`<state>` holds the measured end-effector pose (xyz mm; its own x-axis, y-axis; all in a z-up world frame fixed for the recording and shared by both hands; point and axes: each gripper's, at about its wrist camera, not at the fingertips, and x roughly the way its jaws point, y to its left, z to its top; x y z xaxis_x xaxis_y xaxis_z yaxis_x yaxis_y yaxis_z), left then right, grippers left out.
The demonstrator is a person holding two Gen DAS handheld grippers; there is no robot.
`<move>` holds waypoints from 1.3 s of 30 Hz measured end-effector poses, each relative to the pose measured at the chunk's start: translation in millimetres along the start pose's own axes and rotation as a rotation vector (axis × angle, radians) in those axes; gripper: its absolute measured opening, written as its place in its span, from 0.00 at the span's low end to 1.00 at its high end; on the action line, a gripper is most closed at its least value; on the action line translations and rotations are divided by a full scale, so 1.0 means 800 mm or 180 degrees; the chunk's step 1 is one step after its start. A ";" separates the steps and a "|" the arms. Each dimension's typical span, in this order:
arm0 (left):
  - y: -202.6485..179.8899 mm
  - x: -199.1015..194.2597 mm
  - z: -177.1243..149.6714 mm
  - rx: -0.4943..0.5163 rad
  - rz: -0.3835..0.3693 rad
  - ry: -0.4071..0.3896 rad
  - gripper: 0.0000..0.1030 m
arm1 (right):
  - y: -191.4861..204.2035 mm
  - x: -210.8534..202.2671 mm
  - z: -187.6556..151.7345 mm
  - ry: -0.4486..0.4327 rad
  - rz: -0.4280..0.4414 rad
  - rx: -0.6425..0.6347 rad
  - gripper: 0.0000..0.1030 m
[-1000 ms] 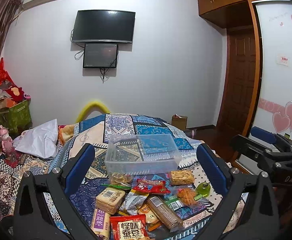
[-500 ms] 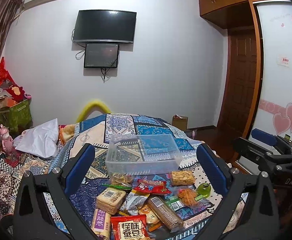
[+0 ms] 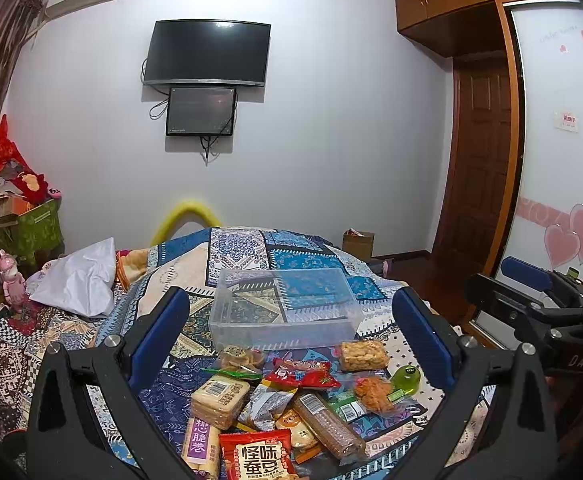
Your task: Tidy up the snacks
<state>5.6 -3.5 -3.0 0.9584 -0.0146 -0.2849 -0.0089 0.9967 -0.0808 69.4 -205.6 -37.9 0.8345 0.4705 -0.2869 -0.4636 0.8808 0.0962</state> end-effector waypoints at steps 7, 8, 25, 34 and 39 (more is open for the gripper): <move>0.000 -0.001 0.001 0.0003 -0.0006 -0.0002 1.00 | -0.001 0.000 -0.001 -0.0004 0.0000 0.0004 1.00; 0.000 -0.001 0.001 0.0005 -0.0007 -0.0002 1.00 | -0.001 0.000 -0.001 -0.0001 0.0005 0.0008 1.00; -0.003 0.007 0.001 0.0023 -0.0008 0.0058 1.00 | -0.009 0.010 -0.010 0.0048 -0.0005 0.0057 1.00; 0.007 0.049 -0.017 -0.0035 -0.0051 0.0397 1.00 | -0.033 0.039 -0.031 0.0369 -0.0055 0.0121 1.00; 0.014 0.085 -0.043 -0.0038 -0.0032 0.0739 0.98 | -0.056 0.067 -0.055 0.0710 -0.0062 0.0230 1.00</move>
<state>60.7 4.0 -56.1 0.8672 -0.0439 -0.4960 -0.0043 0.9954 -0.0956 122.0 -222.2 -99.9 0.7529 0.4371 -0.4920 -0.4188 0.8949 0.1543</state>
